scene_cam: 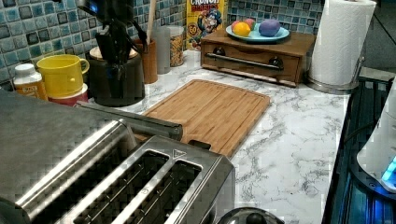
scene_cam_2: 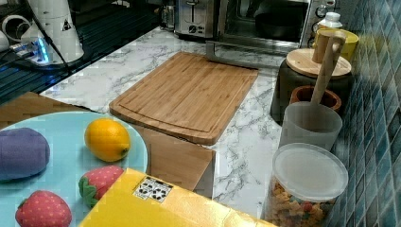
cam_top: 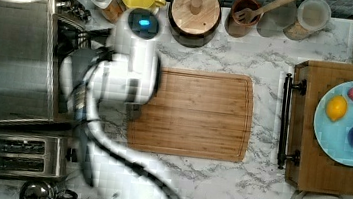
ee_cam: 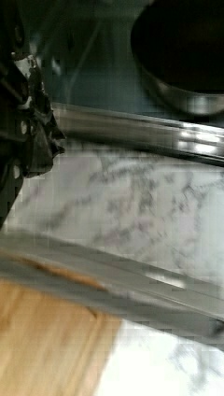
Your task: Close the oven.
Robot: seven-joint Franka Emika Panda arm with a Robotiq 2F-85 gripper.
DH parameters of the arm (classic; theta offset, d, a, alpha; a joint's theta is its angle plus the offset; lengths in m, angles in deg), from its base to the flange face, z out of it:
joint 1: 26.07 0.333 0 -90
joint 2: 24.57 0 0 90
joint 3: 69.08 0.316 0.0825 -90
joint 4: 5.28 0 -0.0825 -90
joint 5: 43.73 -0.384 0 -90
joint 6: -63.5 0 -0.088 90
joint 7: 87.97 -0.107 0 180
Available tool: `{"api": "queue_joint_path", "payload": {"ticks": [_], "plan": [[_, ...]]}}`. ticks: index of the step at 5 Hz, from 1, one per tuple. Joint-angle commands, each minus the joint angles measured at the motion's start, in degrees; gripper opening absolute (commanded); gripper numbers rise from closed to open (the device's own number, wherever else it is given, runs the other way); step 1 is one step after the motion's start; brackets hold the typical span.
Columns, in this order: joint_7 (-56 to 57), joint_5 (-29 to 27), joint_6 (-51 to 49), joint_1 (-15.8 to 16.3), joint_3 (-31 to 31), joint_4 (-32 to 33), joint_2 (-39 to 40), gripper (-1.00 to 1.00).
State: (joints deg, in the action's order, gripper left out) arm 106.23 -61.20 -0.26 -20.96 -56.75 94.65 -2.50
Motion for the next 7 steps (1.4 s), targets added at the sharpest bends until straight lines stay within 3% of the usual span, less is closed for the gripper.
{"api": "queue_joint_path", "payload": {"ticks": [1, 2, 7], "plan": [[-29.53, 24.42, 3.74, 15.15, 1.36, -7.13, -7.03, -1.0], [-36.83, 35.21, -4.51, 20.21, -0.12, -13.52, -3.03, -1.0], [-36.07, 33.84, -4.24, 23.35, -3.9, -13.45, -3.23, -1.0]]}}
